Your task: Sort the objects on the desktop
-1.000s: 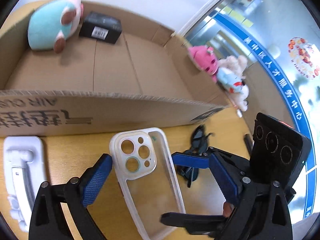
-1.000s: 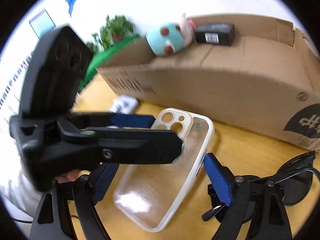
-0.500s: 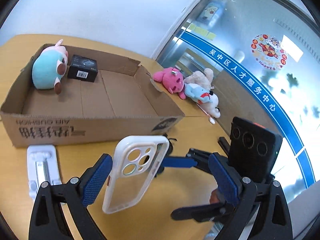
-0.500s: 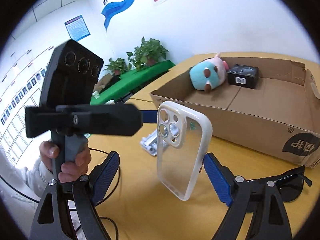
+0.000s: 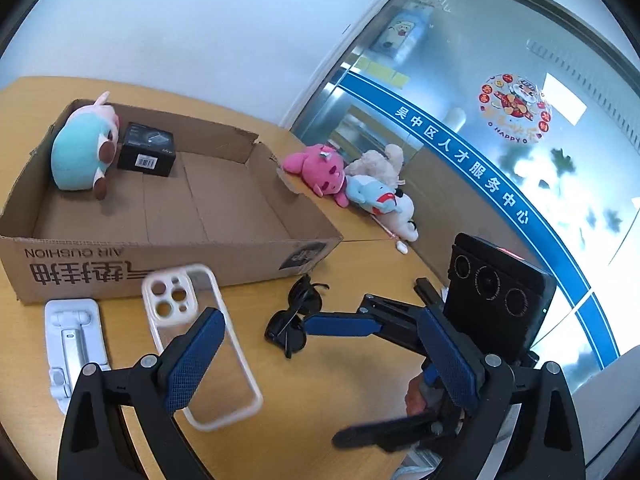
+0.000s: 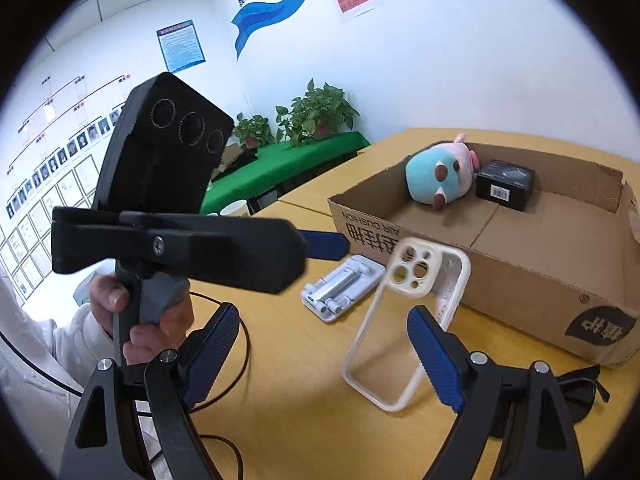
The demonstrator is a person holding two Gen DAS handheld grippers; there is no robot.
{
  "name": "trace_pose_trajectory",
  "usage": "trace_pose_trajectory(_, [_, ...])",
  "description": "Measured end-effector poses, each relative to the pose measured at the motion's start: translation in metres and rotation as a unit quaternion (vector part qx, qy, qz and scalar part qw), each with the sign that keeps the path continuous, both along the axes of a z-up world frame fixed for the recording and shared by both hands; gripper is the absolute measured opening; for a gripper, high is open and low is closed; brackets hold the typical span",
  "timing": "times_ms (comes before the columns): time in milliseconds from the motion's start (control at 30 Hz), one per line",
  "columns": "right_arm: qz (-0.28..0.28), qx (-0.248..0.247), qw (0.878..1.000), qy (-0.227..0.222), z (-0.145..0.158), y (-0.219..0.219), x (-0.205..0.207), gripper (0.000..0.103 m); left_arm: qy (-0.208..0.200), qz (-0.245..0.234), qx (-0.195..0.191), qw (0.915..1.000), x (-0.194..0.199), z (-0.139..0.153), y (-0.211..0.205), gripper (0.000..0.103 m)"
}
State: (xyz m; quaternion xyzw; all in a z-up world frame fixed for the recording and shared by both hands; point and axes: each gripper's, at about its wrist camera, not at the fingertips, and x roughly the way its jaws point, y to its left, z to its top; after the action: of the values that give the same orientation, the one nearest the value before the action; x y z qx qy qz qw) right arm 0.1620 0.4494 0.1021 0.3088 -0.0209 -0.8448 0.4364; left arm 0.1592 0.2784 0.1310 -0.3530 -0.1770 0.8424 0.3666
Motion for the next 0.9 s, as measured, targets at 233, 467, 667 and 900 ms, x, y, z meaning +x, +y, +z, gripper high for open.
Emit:
trace_pose_trajectory(233, [-0.057, 0.042, 0.996, -0.059, -0.029, 0.013, -0.017, 0.087, -0.065, 0.038, -0.035, 0.9965, -0.016, -0.037, -0.018, 0.097])
trace_pose_trajectory(467, [-0.025, 0.119, 0.990, -0.078, -0.072, -0.020, -0.013, 0.087, -0.142, 0.031, -0.043, 0.9885, -0.032, -0.083, -0.023, 0.097])
trace_pose_trajectory(667, [-0.012, 0.149, 0.984, -0.094, -0.100, -0.037, -0.011, 0.087, -0.190, 0.015, -0.040, 0.9808, -0.041, -0.116, -0.016, 0.097])
trace_pose_trajectory(900, [-0.029, 0.167, 0.981, -0.092, -0.105, -0.024, -0.011, 0.087, -0.214, -0.039, -0.001, 0.9761, -0.030, -0.122, 0.007, 0.097])
